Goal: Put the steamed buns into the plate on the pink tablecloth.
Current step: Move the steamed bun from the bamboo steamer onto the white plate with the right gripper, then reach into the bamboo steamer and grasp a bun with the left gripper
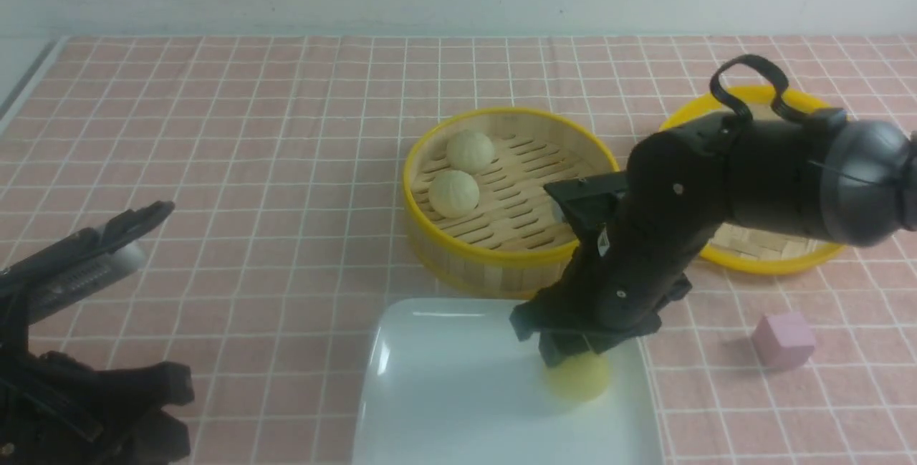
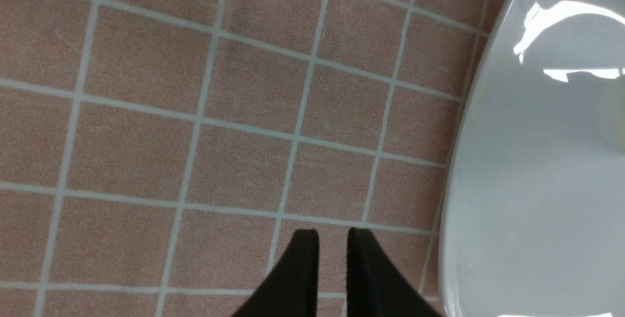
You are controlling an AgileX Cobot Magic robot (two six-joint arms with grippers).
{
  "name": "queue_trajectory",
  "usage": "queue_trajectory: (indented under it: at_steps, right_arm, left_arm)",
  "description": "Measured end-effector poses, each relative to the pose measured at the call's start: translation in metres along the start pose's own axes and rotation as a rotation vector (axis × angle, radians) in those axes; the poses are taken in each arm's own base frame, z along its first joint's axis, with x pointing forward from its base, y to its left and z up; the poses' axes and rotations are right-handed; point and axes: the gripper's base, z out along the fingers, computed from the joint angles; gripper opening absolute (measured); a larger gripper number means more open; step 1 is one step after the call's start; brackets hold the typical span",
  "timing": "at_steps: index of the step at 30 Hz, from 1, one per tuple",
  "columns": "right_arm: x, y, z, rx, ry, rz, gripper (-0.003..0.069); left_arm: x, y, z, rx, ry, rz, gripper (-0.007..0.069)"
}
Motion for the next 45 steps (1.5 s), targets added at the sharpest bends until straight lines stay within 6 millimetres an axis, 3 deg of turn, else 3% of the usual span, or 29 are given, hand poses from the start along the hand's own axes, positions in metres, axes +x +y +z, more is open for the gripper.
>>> queue_trajectory:
  at_steps: [3,4,6,9,11,12,13,14,15,17,18,22,26,29,31,37,45]
  right_arm:
    - [-0.004,-0.001,-0.027,0.018,-0.003,-0.064,0.0422]
    - [-0.005,-0.004,-0.06,0.043,-0.024,-0.099,0.0391]
    - [0.0,-0.009,-0.088,0.082,-0.033,-0.118,0.0328]
    - [0.027,-0.023,-0.15,0.167,-0.093,-0.135,0.0151]
    - [0.045,-0.03,-0.17,0.191,-0.134,-0.124,0.0057]
    - [0.047,-0.03,-0.172,0.192,-0.137,-0.125,0.005]
    - [0.072,-0.034,-0.183,0.194,-0.158,-0.113,0.0011]
    - [0.088,-0.036,-0.185,0.192,-0.157,-0.108,0.0]
    - [0.091,-0.037,-0.185,0.192,-0.155,-0.108,-0.0003]
    - [0.125,-0.043,-0.181,0.18,-0.185,-0.108,-0.0013]
    - [0.129,-0.043,-0.182,0.177,-0.198,-0.108,-0.0014]
    - [0.164,-0.052,-0.162,0.163,-0.276,-0.119,-0.0015]
    - [0.176,-0.056,-0.151,0.162,-0.277,-0.12,-0.0012]
    - [0.178,-0.057,-0.147,0.163,-0.267,-0.12,-0.001]
    - [0.177,-0.057,-0.147,0.16,-0.282,-0.121,-0.0007]
    - [0.174,-0.056,-0.148,0.154,-0.322,-0.125,0.0001]
    - [0.173,-0.056,-0.148,0.152,-0.33,-0.126,0.0009]
  left_arm:
    - [0.0,0.0,0.0,0.002,-0.004,-0.002,0.0122]
    - [-0.001,0.0,0.0,0.003,-0.014,-0.002,0.0124]
    - [-0.002,-0.001,0.0,0.007,-0.019,-0.007,0.0124]
    - [-0.003,-0.004,0.004,0.037,0.007,-0.012,0.0104]
    - [-0.005,-0.007,0.006,0.059,0.066,0.013,0.007]
    - [-0.004,-0.007,0.006,0.061,0.075,0.015,0.0064]
    - [-0.009,-0.013,0.008,0.098,0.126,0.042,0.0025]
    - [-0.013,-0.019,0.01,0.126,0.149,0.067,0.0012]
    - [-0.014,-0.02,0.012,0.135,0.158,0.076,0.0008]
    - [-0.03,-0.043,0.019,0.202,0.179,0.167,-0.0001]
    - [-0.033,-0.046,0.018,0.208,0.17,0.178,-0.0001]
    - [-0.063,-0.107,0.039,0.26,0.145,0.368,0.0]
    - [-0.095,-0.155,0.061,0.232,0.086,0.445,0.0044]
    - [-0.113,-0.177,0.076,0.191,0.06,0.458,0.0095]
    - [-0.134,-0.196,0.096,0.132,0.018,0.479,0.0168]
    - [-0.162,-0.222,0.136,0.042,-0.051,0.547,0.0288]
    - [-0.17,-0.22,0.188,0.008,-0.069,0.563,0.0286]
